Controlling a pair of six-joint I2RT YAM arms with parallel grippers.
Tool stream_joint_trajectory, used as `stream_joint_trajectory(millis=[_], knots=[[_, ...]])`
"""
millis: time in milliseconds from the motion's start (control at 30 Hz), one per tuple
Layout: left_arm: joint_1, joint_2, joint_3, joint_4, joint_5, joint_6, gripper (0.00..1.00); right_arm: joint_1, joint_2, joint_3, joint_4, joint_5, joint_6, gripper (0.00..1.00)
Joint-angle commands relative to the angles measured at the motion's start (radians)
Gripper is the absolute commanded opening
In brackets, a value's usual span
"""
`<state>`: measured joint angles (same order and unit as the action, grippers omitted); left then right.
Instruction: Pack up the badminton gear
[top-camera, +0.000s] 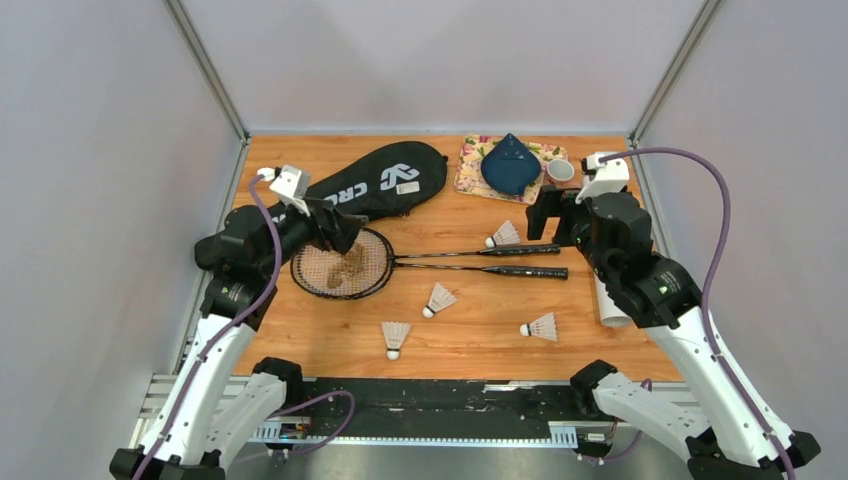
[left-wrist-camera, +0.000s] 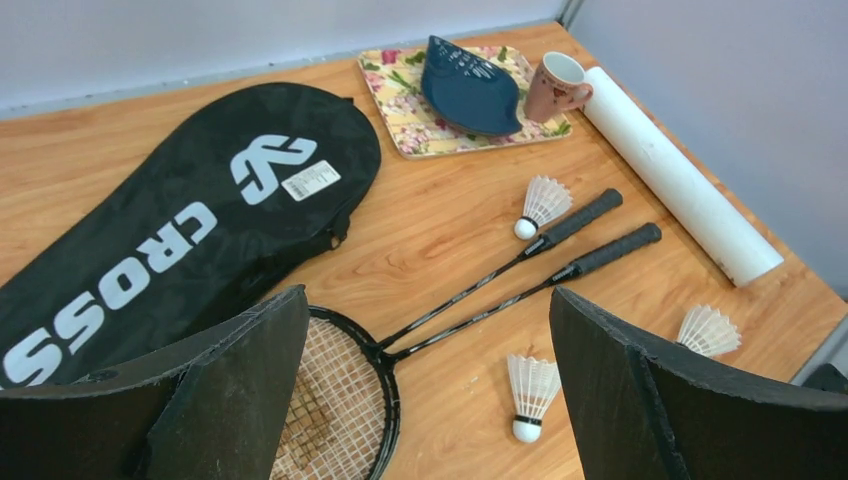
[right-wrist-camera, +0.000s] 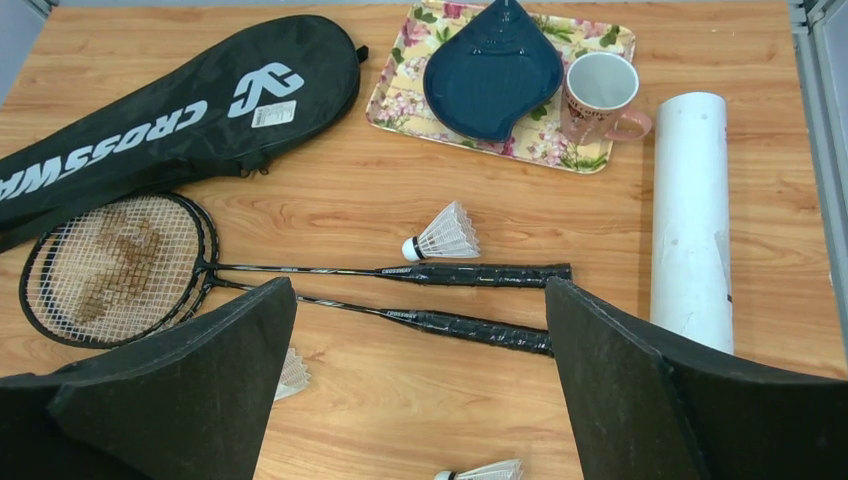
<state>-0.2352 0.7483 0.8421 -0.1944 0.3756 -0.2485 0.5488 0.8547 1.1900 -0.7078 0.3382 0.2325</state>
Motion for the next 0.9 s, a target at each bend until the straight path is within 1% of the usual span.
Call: stream_joint_trajectory(millis=[0,33,133,167,200,233,267,333,367,400,467,533,567,600,633,667,767,867], knots=[[0.004,0.06,-0.014,0.042,0.095,-0.02,0.98,0.003,0.058,-0.004,0.019,-0.01,0.021,1.0],[0.004,0.069,-0.02,0.049,0.108,-0.026,0.98,0.002,0.084,0.006,0.013,-0.008,0.022,1.0],[0.004,0.106,-0.044,0.088,0.154,-0.037,0.97,-0.053,0.2,0.043,0.001,-0.047,0.054,1.0],[0.004,0.123,-0.063,0.095,0.157,-0.04,0.97,-0.111,0.236,0.052,-0.018,-0.098,0.059,1.0],[0.004,0.129,-0.07,0.101,0.169,-0.049,0.96,-0.134,0.294,0.056,-0.013,-0.11,0.056,1.0],[0.004,0.134,-0.084,0.121,0.18,-0.055,0.96,-0.157,0.317,0.054,-0.007,-0.111,0.051,1.0],[0.004,0.134,-0.113,0.131,0.193,-0.064,0.96,-0.215,0.342,0.053,-0.002,-0.111,0.053,1.0],[0.002,0.135,-0.136,0.145,0.224,-0.072,0.95,-0.291,0.401,0.049,0.005,-0.143,0.054,0.96],[0.002,0.132,-0.153,0.144,0.227,-0.075,0.95,-0.378,0.418,0.049,0.004,-0.2,0.054,0.95],[0.002,0.128,-0.162,0.153,0.25,-0.081,0.96,-0.421,0.435,0.046,0.007,-0.223,0.053,0.93],[0.0,0.122,-0.192,0.183,0.273,-0.104,0.95,-0.528,0.486,0.042,0.013,-0.267,0.028,0.93],[0.0,0.122,-0.193,0.187,0.299,-0.112,0.95,-0.596,0.545,0.057,-0.001,-0.272,0.005,0.92],[0.002,0.122,-0.198,0.19,0.302,-0.123,0.95,-0.657,0.569,0.057,0.005,-0.3,0.001,0.92],[0.002,0.123,-0.198,0.188,0.307,-0.127,0.95,-0.687,0.592,0.068,0.002,-0.323,-0.005,0.92],[0.0,0.123,-0.201,0.188,0.31,-0.132,0.95,-0.713,0.618,0.083,-0.007,-0.393,-0.013,0.9],[-0.009,0.126,-0.205,0.188,0.31,-0.138,0.95,-0.739,0.689,0.112,-0.065,-0.424,-0.05,0.89],[-0.038,0.123,-0.196,0.181,0.299,-0.117,0.95,-0.763,0.785,0.167,-0.126,-0.378,-0.103,0.86],[-0.069,0.112,-0.198,0.176,0.293,-0.112,0.95,-0.788,0.8,0.154,-0.116,-0.352,-0.113,0.87]])
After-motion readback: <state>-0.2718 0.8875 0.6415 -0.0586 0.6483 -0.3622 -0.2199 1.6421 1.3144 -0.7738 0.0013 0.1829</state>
